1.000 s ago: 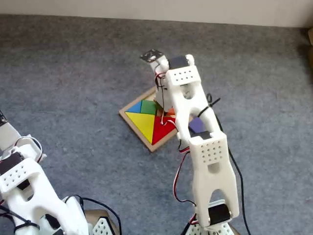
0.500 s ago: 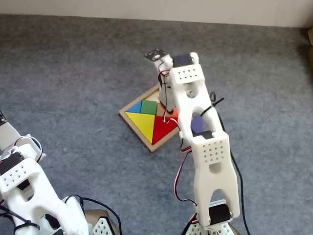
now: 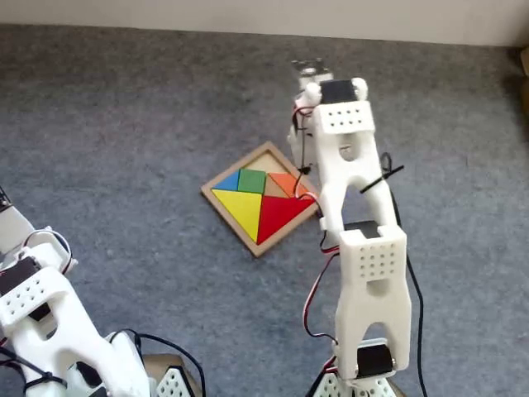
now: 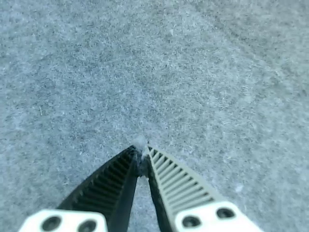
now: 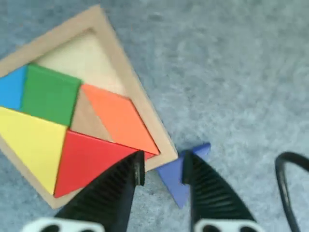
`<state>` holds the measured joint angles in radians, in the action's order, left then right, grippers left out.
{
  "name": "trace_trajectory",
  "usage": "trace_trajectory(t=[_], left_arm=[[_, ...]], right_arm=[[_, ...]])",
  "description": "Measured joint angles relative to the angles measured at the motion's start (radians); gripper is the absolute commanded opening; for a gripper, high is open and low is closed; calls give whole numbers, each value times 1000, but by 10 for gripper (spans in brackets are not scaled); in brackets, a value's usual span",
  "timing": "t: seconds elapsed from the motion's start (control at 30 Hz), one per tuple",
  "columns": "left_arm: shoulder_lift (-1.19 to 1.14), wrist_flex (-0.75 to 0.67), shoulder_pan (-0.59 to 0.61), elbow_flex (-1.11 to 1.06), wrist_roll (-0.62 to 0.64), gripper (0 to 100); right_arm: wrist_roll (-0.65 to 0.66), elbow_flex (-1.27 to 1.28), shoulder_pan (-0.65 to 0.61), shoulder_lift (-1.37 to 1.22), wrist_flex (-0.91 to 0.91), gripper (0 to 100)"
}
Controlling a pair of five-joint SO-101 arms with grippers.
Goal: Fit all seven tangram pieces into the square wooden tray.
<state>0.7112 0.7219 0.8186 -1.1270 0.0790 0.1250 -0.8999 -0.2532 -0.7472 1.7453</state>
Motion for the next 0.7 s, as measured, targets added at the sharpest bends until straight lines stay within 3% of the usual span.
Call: trace_trajectory(t=[0.43, 0.7], left_arm=[[0, 0, 0, 0, 0, 24], [0, 0, 0, 0, 0, 24]], right_arm=[[-8, 261, 17, 71, -80, 205], [-14, 261, 43, 60, -149, 35]])
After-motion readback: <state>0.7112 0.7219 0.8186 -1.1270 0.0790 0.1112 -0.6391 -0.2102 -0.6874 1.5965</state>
